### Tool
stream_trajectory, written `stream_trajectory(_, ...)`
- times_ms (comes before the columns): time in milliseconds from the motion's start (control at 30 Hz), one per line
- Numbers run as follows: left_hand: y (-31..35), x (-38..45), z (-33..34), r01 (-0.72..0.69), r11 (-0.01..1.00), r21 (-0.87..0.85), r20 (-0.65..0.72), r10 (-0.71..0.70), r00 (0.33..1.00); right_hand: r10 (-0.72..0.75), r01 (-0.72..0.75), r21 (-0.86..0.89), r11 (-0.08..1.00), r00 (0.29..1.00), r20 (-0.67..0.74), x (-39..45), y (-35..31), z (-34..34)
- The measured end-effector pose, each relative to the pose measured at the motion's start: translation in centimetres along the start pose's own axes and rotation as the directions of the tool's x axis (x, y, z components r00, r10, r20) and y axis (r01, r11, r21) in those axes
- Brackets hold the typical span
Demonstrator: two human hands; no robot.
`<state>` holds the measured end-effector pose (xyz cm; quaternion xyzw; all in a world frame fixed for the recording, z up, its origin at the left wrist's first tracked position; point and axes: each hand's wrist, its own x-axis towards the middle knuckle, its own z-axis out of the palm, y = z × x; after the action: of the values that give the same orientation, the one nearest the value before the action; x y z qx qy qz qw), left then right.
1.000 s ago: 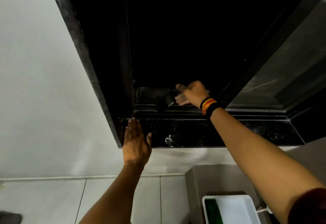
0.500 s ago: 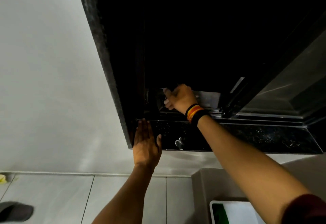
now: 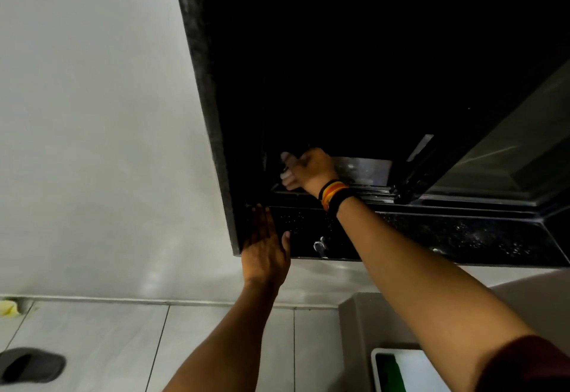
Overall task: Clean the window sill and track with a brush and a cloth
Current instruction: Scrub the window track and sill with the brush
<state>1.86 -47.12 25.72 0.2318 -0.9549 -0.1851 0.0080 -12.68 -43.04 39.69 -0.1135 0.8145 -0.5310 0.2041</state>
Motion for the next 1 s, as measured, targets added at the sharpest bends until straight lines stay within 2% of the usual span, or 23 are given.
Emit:
stream_trajectory(67, 0.0, -0.1, -0.3, -0.006, 1.000, 0.000, -0.001, 0.006, 1.000, 0.017, -0.009, 0.216, 0.976, 0.999, -0.033, -0.4, 0.1, -2.2)
stream_trajectory(233, 0.2, -0.2, -0.3, -0.024, 1.000, 0.016, -0.007, 0.024, 1.000, 0.098, 0.011, 0.367, 0.930, 0.956, -0.276, -6.0, 4.8, -13.7)
stream_trajectory(333, 0.3, -0.3, -0.2, -0.033, 0.999, 0.040, -0.040, 0.034, 0.999, 0.279, -0.113, 0.410, 0.905, 0.885, -0.372, -10.2, 9.6, -19.4)
stream_trajectory(400, 0.7, -0.4, -0.3, -0.057, 0.998, 0.036, -0.109, 0.060, 0.992, 0.410, -0.191, 0.486, 0.853, 0.820, -0.399, -12.0, 12.8, -22.0)
stream_trajectory(467, 2.9, -0.5, -0.2, -0.177, 0.982, 0.072, -0.165, 0.187, 0.968, 0.517, -0.251, 0.569, 0.783, 0.771, -0.371, -13.0, 15.6, -23.4)
stream_trajectory(533, 7.3, -0.5, 0.7, -0.416, 0.907, 0.064, -0.152, 0.421, 0.894, 0.590, -0.278, 0.657, 0.701, 0.743, -0.315, -13.3, 17.3, -23.5)
stream_trajectory(600, 13.3, -0.7, 1.9, -0.609, 0.793, 0.025, -0.028, 0.609, 0.792, 0.625, -0.249, 0.745, 0.618, 0.730, -0.274, -13.4, 18.4, -23.6)
stream_trajectory(667, 18.6, -1.1, 3.4, -0.679, 0.732, 0.045, 0.129, 0.670, 0.731, 0.612, -0.220, 0.749, 0.625, 0.734, -0.295, -13.8, 19.1, -23.6)
stream_trajectory(733, 22.0, -1.5, 4.8, -0.681, 0.724, 0.111, 0.206, 0.654, 0.728, 0.529, -0.246, 0.540, 0.805, 0.709, -0.466, -14.7, 19.8, -23.2)
stream_trajectory(767, 23.3, -1.9, 5.5, -0.687, 0.713, 0.137, 0.217, 0.655, 0.723, 0.420, -0.276, 0.321, 0.906, 0.686, -0.595, -15.5, 20.8, -23.4)
stream_trajectory(800, 24.2, -2.4, 6.3, -0.707, 0.689, 0.158, 0.215, 0.675, 0.706, 0.259, -0.310, 0.047, 0.950, 0.691, -0.675, -16.7, 22.1, -23.4)
stream_trajectory(833, 24.6, -3.0, 6.9, -0.740, 0.651, 0.168, 0.198, 0.713, 0.672, 0.094, -0.322, -0.223, 0.920, 0.733, -0.674, -17.8, 23.4, -23.1)
stream_trajectory(867, 24.9, -3.5, 7.5, -0.789, 0.593, 0.160, 0.189, 0.766, 0.614, -0.010, -0.331, -0.416, 0.847, 0.772, -0.635, -18.9, 24.9, -22.8)
stream_trajectory(900, 25.5, -4.3, 8.6, -0.845, 0.516, 0.139, 0.203, 0.821, 0.534, -0.041, -0.354, -0.516, 0.780, 0.794, -0.606, -20.3, 26.9, -22.8)
stream_trajectory(967, 26.1, -5.6, 10.9, -0.922, 0.376, 0.094, 0.242, 0.889, 0.388, 0.004, -0.407, -0.556, 0.725, 0.810, -0.587, -22.8, 30.9, -22.1)
stream_trajectory(1000, 26.1, -6.4, 12.1, -0.939, 0.333, 0.088, 0.278, 0.897, 0.345, 0.047, -0.444, -0.550, 0.707, 0.806, -0.590, -24.2, 32.8, -21.5)
